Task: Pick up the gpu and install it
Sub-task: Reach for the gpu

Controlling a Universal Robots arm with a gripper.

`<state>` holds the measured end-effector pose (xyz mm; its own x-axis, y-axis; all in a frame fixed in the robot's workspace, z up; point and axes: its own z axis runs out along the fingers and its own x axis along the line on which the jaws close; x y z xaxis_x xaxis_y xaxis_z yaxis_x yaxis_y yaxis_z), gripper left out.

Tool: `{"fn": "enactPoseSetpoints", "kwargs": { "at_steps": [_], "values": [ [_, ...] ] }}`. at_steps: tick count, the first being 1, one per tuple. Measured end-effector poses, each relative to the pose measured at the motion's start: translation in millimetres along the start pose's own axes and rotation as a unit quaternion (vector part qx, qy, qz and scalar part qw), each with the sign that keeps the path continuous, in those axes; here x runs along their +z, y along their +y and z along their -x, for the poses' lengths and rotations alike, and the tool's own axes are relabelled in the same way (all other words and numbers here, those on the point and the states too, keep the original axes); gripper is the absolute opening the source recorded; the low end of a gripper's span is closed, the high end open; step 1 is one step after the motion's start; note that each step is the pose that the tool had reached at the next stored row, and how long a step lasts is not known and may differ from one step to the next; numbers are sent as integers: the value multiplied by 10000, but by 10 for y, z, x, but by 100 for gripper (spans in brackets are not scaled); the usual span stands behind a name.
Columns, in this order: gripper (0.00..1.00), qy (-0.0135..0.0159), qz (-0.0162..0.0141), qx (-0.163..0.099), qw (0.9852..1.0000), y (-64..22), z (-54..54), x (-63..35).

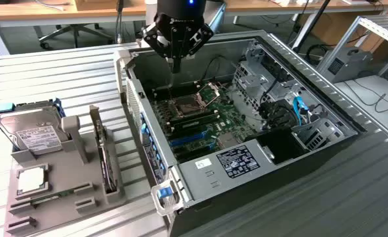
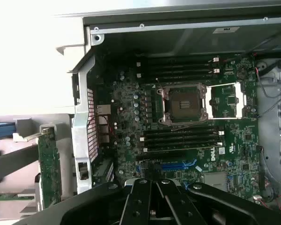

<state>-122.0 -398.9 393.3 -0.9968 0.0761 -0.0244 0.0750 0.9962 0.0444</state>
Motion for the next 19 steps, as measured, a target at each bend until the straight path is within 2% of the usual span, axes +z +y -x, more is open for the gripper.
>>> {"fn": "enactPoseSetpoints", "kwargs": {
  "at_steps": [3, 4, 6, 19],
  "values": [
    [11, 0, 0, 0, 10000, -4, -56, -1],
    [11, 0, 0, 0, 10000, -9, -118, -3],
    [11, 0, 0, 0, 10000, -12, -161, -4],
    [11, 0, 0, 0, 10000, -16, -211, -6]
  ]
}}
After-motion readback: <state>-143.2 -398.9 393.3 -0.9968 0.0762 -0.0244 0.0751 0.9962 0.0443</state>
